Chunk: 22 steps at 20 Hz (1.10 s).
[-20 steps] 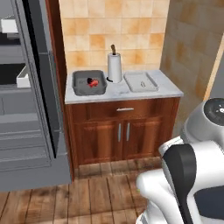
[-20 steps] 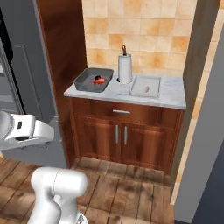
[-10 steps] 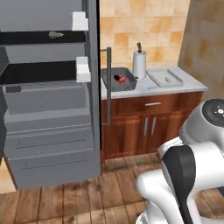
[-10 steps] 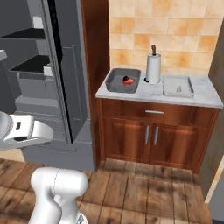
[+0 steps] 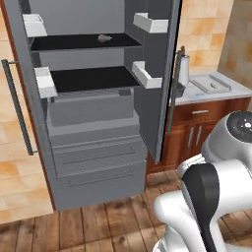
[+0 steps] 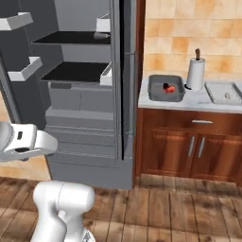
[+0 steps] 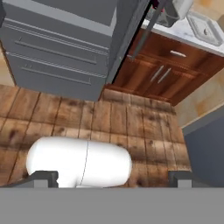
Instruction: Place one eggplant and one fish in each tupperware on the nearby counter, to pack two identical lunches.
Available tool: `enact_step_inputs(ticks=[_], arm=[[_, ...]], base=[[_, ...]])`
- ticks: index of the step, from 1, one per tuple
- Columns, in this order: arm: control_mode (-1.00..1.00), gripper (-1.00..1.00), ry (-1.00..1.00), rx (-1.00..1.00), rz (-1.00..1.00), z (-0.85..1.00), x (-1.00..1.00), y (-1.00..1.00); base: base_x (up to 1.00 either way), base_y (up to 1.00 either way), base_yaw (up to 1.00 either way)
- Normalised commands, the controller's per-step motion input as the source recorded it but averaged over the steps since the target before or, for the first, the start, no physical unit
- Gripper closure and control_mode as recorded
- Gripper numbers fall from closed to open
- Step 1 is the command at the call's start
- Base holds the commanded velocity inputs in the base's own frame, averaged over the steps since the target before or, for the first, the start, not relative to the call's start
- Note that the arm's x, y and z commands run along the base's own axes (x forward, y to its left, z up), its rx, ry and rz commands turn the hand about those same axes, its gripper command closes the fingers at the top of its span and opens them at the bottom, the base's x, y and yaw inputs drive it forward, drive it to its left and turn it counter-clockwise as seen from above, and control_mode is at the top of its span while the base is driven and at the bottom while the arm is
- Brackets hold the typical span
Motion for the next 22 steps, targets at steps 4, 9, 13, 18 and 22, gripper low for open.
enact_step_inputs(ticks=[4,9,13,18,22], arm=[[1.0,-1.0,0.0,0.0,0.0,0.0,0.0,0.0],[1.0,-1.0,0.0,0.0,0.0,0.0,0.0,0.0],[1.0,-1.0,0.0,0.0,0.0,0.0,0.0,0.0],[1.0,-1.0,0.0,0.0,0.0,0.0,0.0,0.0],[1.0,-1.0,0.0,0.0,0.0,0.0,0.0,0.0]], base=[[-0.06,1.0,-0.13],[0.0,0.3,-0.03],[0.03,-0.36,0.0],[0.25,-0.17,0.0],[0.57,-0.01,0.0]])
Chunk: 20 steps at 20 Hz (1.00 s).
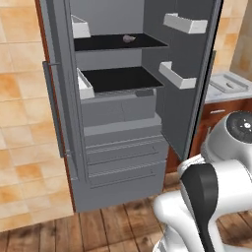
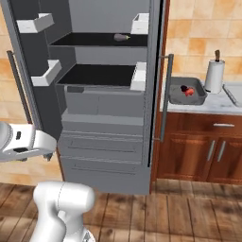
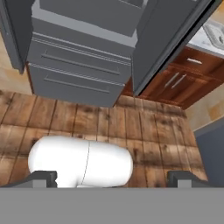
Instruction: Place one eggplant and one fish in each tupperware on the nearby counter, to pack two identical lunches.
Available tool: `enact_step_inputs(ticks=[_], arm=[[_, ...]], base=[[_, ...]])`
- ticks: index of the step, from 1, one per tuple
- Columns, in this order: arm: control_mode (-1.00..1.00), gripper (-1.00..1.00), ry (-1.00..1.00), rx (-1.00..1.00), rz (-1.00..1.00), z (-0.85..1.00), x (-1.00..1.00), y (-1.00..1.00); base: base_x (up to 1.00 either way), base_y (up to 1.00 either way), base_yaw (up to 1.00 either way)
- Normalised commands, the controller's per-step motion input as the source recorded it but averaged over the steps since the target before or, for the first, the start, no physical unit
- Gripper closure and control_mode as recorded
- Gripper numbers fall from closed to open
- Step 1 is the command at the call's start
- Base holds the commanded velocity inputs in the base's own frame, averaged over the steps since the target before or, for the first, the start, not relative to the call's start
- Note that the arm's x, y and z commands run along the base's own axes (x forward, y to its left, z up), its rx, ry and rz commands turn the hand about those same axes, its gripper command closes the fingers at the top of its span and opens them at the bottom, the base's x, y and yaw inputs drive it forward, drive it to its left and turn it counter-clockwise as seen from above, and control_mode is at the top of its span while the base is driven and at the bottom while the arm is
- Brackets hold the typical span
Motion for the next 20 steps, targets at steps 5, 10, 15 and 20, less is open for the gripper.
enact_step_inputs(ticks=[5,10,15,20], arm=[[1.0,-1.0,0.0,0.0,0.0,0.0,0.0,0.0],[1.0,-1.0,0.0,0.0,0.0,0.0,0.0,0.0],[1.0,-1.0,0.0,0.0,0.0,0.0,0.0,0.0],[1.0,-1.0,0.0,0.0,0.0,0.0,0.0,0.0]], base=[[0.72,0.0,0.0],[0.69,0.0,0.0],[0.58,-0.03,0.0],[0.55,-0.19,0.0]])
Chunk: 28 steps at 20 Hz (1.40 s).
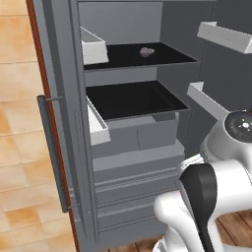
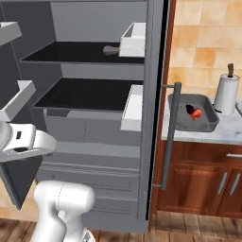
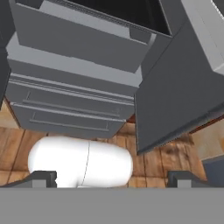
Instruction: Place one eggplant and one fish in each tupperware on the nearby counter, to pack two identical lunches.
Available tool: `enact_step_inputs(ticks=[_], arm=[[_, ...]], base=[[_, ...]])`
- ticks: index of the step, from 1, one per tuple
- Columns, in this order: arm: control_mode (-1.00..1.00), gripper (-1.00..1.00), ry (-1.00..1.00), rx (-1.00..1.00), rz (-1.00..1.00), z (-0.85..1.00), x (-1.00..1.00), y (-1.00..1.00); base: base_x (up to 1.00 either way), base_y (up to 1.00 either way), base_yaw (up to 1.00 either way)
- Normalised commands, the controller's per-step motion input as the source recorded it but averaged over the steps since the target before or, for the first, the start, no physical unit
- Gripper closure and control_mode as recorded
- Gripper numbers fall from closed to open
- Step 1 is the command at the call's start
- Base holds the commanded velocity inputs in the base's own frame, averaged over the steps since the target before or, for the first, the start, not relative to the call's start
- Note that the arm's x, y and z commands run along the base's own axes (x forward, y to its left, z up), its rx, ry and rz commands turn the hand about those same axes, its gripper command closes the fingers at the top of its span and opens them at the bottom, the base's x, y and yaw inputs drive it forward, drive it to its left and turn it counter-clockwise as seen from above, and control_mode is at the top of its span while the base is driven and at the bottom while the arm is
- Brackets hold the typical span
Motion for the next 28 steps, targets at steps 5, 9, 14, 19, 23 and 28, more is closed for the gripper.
enact_step_inputs(ticks=[5,9,14,19,23,28], arm=[[1.0,-1.0,0.0,0.0,0.0,0.0,0.0,0.0],[1.0,-1.0,0.0,0.0,0.0,0.0,0.0,0.0],[1.0,-1.0,0.0,0.0,0.0,0.0,0.0,0.0],[1.0,-1.0,0.0,0.0,0.0,0.0,0.0,0.0],[1.0,-1.0,0.0,0.0,0.0,0.0,0.0,0.0],[-1.0,-1.0,-0.01,0.01,0.0,0.0,0.03,-0.01]], base=[[0.36,-0.32,0.0],[0.36,-0.1,0.0],[0.52,-0.01,0.0],[0.51,-0.15,0.0],[0.49,-0.16,0.0],[0.3,-0.08,0.0]])
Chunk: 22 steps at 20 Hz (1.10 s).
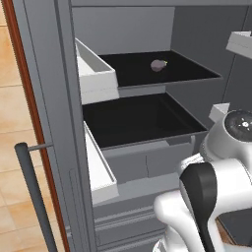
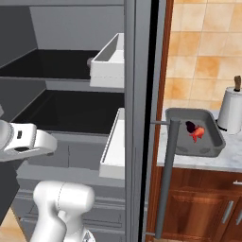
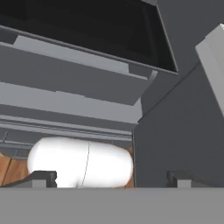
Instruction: Place one eggplant and one fish in each tupperware on the nearby counter, to pack two identical lunches.
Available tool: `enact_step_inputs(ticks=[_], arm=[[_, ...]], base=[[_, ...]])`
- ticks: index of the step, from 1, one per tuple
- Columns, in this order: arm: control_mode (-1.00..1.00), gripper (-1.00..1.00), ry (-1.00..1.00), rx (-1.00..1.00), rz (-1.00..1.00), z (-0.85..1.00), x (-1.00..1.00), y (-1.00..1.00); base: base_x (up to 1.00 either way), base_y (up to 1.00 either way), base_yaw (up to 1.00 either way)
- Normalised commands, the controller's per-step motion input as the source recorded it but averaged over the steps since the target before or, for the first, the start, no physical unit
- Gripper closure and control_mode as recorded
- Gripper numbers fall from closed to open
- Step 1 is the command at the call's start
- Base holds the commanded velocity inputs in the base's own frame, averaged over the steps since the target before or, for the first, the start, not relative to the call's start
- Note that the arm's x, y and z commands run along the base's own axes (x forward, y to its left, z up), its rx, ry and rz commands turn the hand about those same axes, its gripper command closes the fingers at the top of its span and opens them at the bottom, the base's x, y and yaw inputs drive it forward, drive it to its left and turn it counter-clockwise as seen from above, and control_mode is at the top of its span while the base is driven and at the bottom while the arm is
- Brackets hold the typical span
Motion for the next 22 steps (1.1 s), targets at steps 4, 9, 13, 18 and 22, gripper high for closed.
enact_step_inputs(ticks=[4,9,13,18,22], arm=[[-1.0,-1.0,-0.06,0.04,0.0,0.06,0.01,-0.14],[-1.0,-1.0,-0.1,0.04,-0.01,0.16,0.1,-0.04],[-1.0,-1.0,-0.05,0.11,-0.07,0.49,0.28,0.16],[-1.0,-1.0,0.0,0.16,-0.05,0.53,0.36,0.16],[-1.0,-1.0,-0.11,0.13,-0.11,0.25,0.27,0.02]], base=[[0.0,0.0,0.0],[0.0,0.0,0.0],[0.0,0.0,0.0],[0.0,0.0,0.0],[0.0,0.0,0.0]])
